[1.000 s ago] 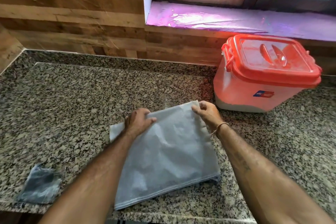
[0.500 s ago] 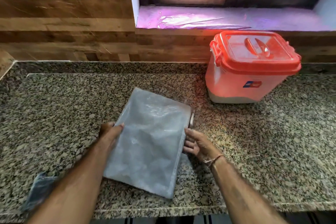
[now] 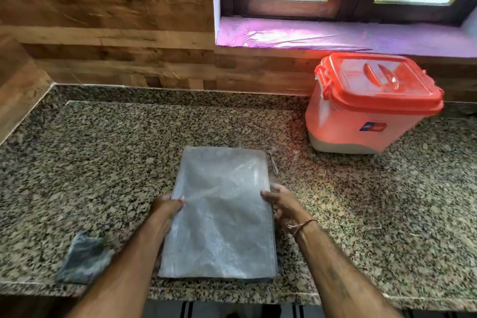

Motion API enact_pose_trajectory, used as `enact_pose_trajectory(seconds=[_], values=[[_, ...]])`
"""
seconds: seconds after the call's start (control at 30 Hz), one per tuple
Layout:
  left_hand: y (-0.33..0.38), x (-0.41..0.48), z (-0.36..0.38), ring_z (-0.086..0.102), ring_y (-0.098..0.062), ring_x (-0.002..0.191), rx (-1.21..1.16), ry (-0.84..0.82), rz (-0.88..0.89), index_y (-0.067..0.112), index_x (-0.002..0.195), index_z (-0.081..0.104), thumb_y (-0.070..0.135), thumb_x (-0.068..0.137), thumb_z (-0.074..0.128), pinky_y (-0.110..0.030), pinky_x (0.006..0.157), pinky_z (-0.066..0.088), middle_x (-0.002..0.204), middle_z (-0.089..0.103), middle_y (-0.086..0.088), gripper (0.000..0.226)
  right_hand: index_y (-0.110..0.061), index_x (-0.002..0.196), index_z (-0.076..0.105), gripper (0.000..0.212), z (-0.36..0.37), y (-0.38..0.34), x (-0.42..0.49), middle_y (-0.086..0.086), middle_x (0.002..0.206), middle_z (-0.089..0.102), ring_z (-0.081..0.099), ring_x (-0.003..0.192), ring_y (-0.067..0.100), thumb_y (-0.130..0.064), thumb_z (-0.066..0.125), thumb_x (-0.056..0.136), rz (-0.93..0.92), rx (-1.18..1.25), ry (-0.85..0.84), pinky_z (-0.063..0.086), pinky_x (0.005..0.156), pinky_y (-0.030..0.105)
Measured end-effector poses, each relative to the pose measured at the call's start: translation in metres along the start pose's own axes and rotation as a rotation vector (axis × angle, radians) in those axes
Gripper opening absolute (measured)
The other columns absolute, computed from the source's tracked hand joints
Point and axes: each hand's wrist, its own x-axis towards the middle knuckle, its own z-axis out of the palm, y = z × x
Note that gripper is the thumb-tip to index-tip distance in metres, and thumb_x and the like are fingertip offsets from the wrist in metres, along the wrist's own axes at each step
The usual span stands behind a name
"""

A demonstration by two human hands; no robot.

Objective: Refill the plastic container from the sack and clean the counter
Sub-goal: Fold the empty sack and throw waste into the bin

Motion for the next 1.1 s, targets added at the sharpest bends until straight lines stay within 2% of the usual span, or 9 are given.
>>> enact_pose_trajectory(seconds=[0.07,0.23,0.33,0.43,0.53,0.7,0.83,1.0,1.1], values=[[-0.001,-0.003,-0.001,0.069,-0.035,0.092,-0.011,-0.018,0.005,0.006,0.108,0.07,0.001,0.095,0.066,-0.047,0.089,0.058,0.09,0.071,-0.014,0.015,-0.001,0.09,0.064,0.009,-0.002,-0.001,-0.002,0.015,0.089,0.068,0.067,0.063,0.017,-0.003,0.062,0.098,0.048,-0.072,0.039,0.05,0.04,0.019],[0.0,-0.007,-0.007,0.073,-0.037,0.09,-0.005,-0.023,0.023,-0.002,0.096,0.073,0.006,0.09,0.074,-0.053,0.09,0.059,0.088,0.075,-0.015,0.01,-0.016,0.056,0.054,0.042,-0.012,0.007,0.004,0.0,0.059,0.055,0.046,0.05,0.011,-0.027,0.078,0.088,0.002,-0.317,0.18,0.038,0.053,0.024],[0.012,-0.01,-0.01,0.071,-0.031,0.089,0.017,-0.016,0.06,-0.003,0.09,0.072,0.006,0.085,0.081,-0.041,0.091,0.056,0.089,0.072,-0.013,0.013,-0.015,0.059,0.055,0.04,-0.018,-0.004,0.0,0.0,0.051,0.054,0.046,0.038,0.008,-0.028,0.075,0.091,-0.03,-0.334,0.212,0.036,0.04,0.019],[0.039,-0.018,-0.006,0.063,-0.018,0.055,-0.011,-0.043,0.095,0.005,0.085,0.069,0.004,0.092,0.073,-0.023,0.056,0.05,0.073,0.065,-0.008,0.008,-0.013,0.072,0.049,0.033,-0.012,-0.032,-0.004,0.005,0.064,0.058,0.061,0.037,0.01,-0.023,0.063,0.1,-0.086,-0.222,0.199,0.039,0.029,0.017],[0.073,-0.029,0.0,0.059,-0.007,0.035,-0.126,-0.102,0.135,0.002,0.095,0.066,0.007,0.099,0.063,-0.014,0.033,0.041,0.058,0.067,-0.009,0.007,-0.012,0.09,0.053,0.02,-0.003,-0.07,-0.015,0.013,0.081,0.066,0.072,0.047,0.016,-0.026,0.057,0.104,-0.171,-0.076,0.154,0.055,0.038,0.023],[0.113,-0.047,0.0,0.065,-0.015,0.046,-0.193,-0.116,0.252,0.005,0.096,0.07,0.035,0.087,0.08,-0.022,0.045,0.051,0.072,0.071,-0.014,0.033,-0.008,0.097,0.062,0.033,-0.004,-0.113,-0.03,0.014,0.082,0.071,0.071,0.059,0.021,-0.042,0.063,0.097,-0.27,-0.009,0.155,0.061,0.054,0.028],[0.091,-0.053,-0.001,0.064,-0.025,0.071,-0.09,-0.103,0.325,0.006,0.089,0.073,0.036,0.082,0.083,-0.027,0.059,0.051,0.083,0.073,-0.01,0.032,-0.006,0.086,0.061,0.024,-0.016,-0.096,-0.033,0.018,0.096,0.06,0.063,0.07,0.026,-0.026,0.07,0.095,-0.264,-0.016,0.223,0.06,0.052,0.029],[0.018,-0.061,-0.009,0.059,-0.022,0.072,0.203,-0.23,0.192,0.015,0.07,0.074,0.031,0.073,0.085,-0.028,0.064,0.043,0.069,0.071,-0.002,0.019,-0.002,0.076,0.06,0.024,-0.042,-0.028,-0.037,0.016,0.082,0.063,0.065,0.066,0.026,-0.015,0.076,0.089,-0.14,-0.121,0.248,0.061,0.051,0.03],[-0.008,-0.076,-0.007,0.065,-0.025,0.081,0.327,-0.303,0.06,0.008,0.094,0.072,0.031,0.077,0.078,-0.034,0.068,0.053,0.093,0.075,-0.013,0.029,-0.011,0.065,0.058,0.036,-0.062,0.011,-0.04,0.012,0.066,0.062,0.061,0.056,0.022,-0.033,0.086,0.07,-0.118,-0.338,0.26,0.051,0.055,0.032]])
